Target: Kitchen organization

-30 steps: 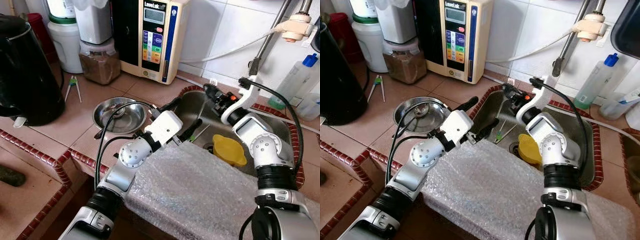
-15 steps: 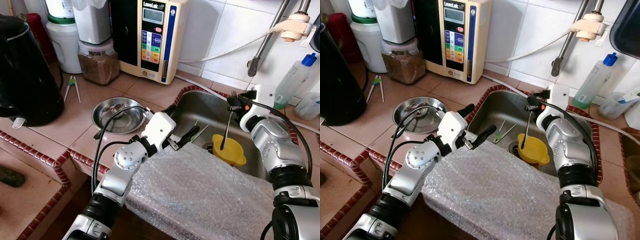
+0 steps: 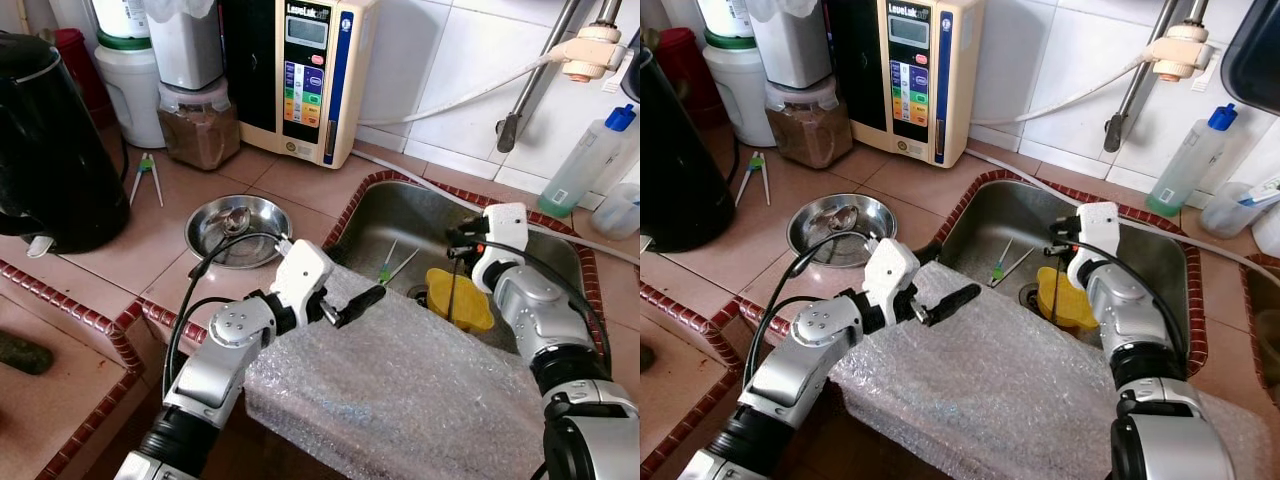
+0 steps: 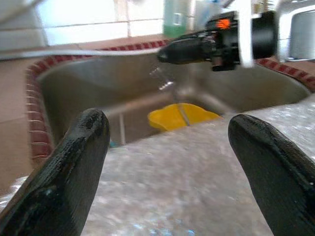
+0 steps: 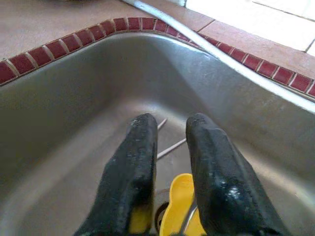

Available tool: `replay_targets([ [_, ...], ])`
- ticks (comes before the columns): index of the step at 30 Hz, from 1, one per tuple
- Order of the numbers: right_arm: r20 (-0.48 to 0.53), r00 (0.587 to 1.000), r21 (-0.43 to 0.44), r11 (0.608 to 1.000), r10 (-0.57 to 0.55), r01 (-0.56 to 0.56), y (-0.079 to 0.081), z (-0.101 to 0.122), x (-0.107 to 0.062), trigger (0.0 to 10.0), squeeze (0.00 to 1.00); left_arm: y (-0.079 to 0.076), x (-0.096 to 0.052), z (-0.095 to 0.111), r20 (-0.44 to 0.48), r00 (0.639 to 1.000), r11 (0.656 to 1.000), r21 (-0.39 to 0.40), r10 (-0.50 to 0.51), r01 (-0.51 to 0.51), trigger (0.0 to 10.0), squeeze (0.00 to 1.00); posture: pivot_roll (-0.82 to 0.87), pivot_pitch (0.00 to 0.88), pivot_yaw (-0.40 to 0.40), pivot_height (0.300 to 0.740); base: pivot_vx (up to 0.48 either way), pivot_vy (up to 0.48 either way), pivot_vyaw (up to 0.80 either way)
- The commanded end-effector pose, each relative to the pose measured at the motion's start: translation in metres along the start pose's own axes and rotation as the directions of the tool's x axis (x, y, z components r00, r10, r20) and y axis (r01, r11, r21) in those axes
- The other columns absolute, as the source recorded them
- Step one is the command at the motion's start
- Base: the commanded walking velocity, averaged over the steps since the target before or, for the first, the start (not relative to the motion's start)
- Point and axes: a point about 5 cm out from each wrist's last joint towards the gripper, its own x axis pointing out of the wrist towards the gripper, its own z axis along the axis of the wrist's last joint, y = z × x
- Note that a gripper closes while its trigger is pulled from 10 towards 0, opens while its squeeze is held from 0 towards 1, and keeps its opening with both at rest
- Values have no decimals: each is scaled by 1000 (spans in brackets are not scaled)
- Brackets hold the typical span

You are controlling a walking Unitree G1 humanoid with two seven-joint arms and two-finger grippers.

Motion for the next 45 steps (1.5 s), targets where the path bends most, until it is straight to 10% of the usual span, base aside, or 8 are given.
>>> replay_targets([
  [1,-16,1000,-11,1000,5,-5,0,-6,-2,10000,1000,-6,1,0,-14,999,999,-4,-40,40,10000,1000,-38,0,-46,740,0,0,0],
  [14,14,999,11,999,36,-36,6,-6,0,10000,1000,-4,-2,1,-54,998,1000,-2,-27,27,10000,1000,-40,0,-46,740,0,0,0],
  [21,62,988,69,987,144,-148,25,-1,1,10000,1000,18,-1,11,-12,990,989,37,143,-142,10000,1000,-38,0,-48,740,0,0,0],
  [25,119,960,51,964,254,-261,47,7,-2,10000,1000,44,-7,21,46,939,938,44,342,-344,10000,1000,-35,0,-52,740,0,0,0],
  [45,185,858,51,867,479,-495,93,16,-26,10000,1000,118,-37,18,-72,703,707,74,707,-703,10000,1000,-27,0,-30,740,0,0,0],
])
